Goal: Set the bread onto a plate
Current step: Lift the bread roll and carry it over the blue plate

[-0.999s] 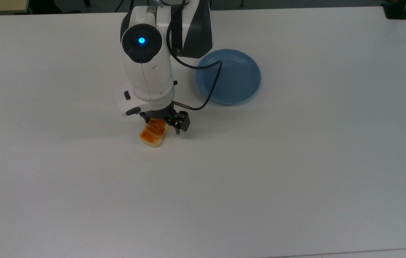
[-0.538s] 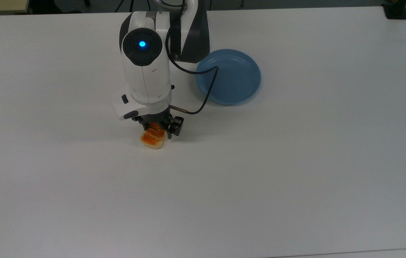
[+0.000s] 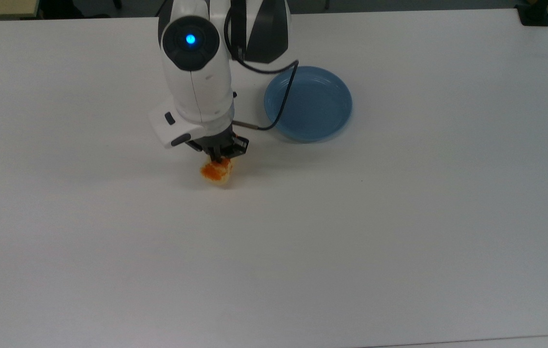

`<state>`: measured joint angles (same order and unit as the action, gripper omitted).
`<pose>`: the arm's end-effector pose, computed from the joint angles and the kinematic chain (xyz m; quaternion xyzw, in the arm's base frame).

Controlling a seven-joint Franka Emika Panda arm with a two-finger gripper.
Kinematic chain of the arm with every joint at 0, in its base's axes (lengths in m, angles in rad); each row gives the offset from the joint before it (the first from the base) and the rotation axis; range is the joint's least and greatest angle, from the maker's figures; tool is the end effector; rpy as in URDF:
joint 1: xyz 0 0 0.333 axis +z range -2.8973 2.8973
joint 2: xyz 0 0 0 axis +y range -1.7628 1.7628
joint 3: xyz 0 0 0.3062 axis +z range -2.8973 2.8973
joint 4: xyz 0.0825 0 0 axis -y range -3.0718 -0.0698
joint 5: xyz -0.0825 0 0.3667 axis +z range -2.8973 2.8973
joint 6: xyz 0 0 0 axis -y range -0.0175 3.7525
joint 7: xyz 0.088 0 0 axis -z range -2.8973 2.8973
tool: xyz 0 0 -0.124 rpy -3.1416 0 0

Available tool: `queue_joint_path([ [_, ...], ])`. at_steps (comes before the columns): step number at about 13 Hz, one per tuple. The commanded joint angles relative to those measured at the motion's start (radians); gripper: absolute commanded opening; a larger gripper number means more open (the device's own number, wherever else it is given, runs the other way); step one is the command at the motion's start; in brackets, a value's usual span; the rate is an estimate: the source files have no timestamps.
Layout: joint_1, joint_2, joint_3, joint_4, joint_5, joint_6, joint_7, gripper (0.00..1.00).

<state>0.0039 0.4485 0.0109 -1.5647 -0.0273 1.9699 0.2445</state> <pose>0.6564 0.0067 0.3631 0.9937 -0.1095 -0.0201 0.0128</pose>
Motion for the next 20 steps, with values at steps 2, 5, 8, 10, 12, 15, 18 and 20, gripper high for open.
queue_joint_path([
  [2,0.011,-0.112,0.012,-0.034,0.046,-0.13,-0.07,0.0],
  [5,0.022,-0.204,0.067,-0.136,0.046,-0.131,-0.07,0.0],
  [8,0.068,-0.273,0.113,-0.25,0.046,-0.129,-0.059,0.0],
  [10,0.09,-0.306,0.121,-0.302,0.046,-0.128,-0.059,0.0],
  [12,0.113,-0.327,0.15,-0.353,0.046,-0.118,-0.056,0.0],
  [15,0.119,-0.311,0.21,-0.383,0.04,-0.091,0.042,0.01],
  [18,0.127,-0.272,0.228,-0.388,0.03,-0.04,0.146,0.04],
  [20,0.125,-0.254,0.231,-0.383,0.023,-0.008,0.209,0.34],
])
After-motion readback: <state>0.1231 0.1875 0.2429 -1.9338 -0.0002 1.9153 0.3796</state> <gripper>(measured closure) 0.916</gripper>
